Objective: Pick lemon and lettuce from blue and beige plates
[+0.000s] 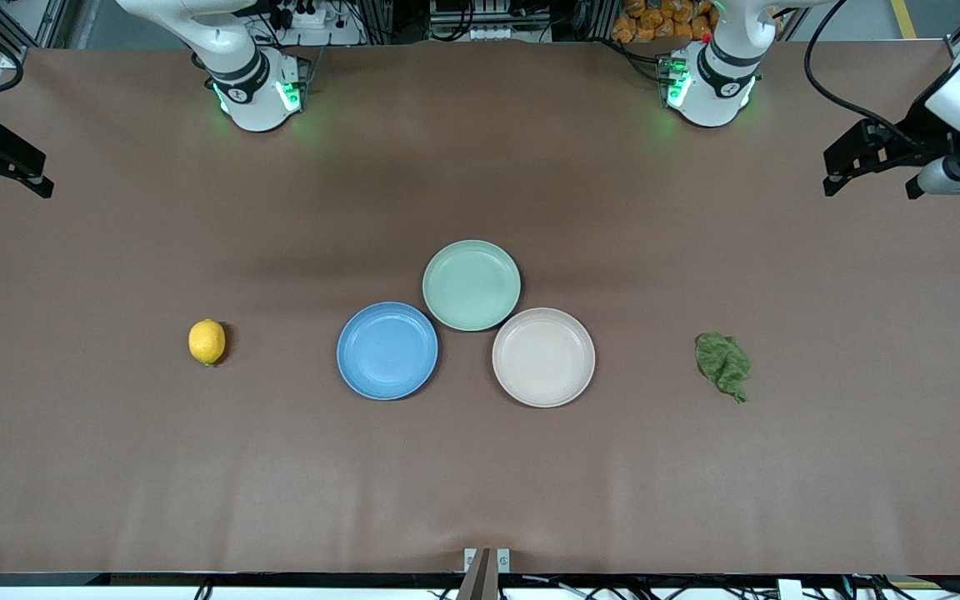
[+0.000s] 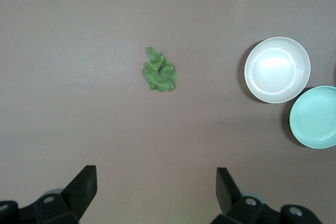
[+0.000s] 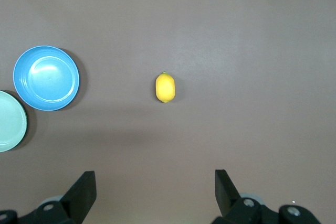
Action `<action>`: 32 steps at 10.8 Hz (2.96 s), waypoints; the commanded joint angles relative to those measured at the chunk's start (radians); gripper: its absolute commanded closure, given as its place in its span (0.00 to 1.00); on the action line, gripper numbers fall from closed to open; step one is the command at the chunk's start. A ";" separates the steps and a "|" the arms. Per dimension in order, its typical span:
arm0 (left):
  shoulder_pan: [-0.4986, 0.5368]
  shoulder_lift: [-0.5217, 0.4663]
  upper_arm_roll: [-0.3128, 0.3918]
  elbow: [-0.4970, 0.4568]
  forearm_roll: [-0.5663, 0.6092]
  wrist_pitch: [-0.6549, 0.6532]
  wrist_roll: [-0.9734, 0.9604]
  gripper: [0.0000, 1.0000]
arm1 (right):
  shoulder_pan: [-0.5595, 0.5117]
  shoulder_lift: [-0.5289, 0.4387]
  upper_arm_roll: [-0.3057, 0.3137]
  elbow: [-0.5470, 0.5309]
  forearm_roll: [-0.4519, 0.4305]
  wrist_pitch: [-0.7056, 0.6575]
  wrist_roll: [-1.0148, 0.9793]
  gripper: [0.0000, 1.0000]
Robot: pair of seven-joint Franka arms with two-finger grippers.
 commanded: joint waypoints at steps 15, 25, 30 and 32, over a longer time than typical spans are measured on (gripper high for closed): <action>0.011 0.022 0.001 -0.001 -0.015 0.007 -0.030 0.00 | 0.016 0.034 -0.001 0.014 -0.012 -0.018 0.000 0.00; 0.153 0.067 0.007 0.002 -0.022 0.008 -0.067 0.00 | 0.017 0.046 0.000 0.011 0.013 0.020 0.001 0.00; 0.153 0.071 0.007 -0.007 -0.013 0.008 -0.004 0.00 | 0.016 0.044 -0.001 0.009 0.013 0.016 0.001 0.00; 0.140 0.071 0.009 -0.007 -0.010 0.008 0.059 0.00 | 0.016 0.044 -0.001 0.009 0.013 0.014 0.001 0.00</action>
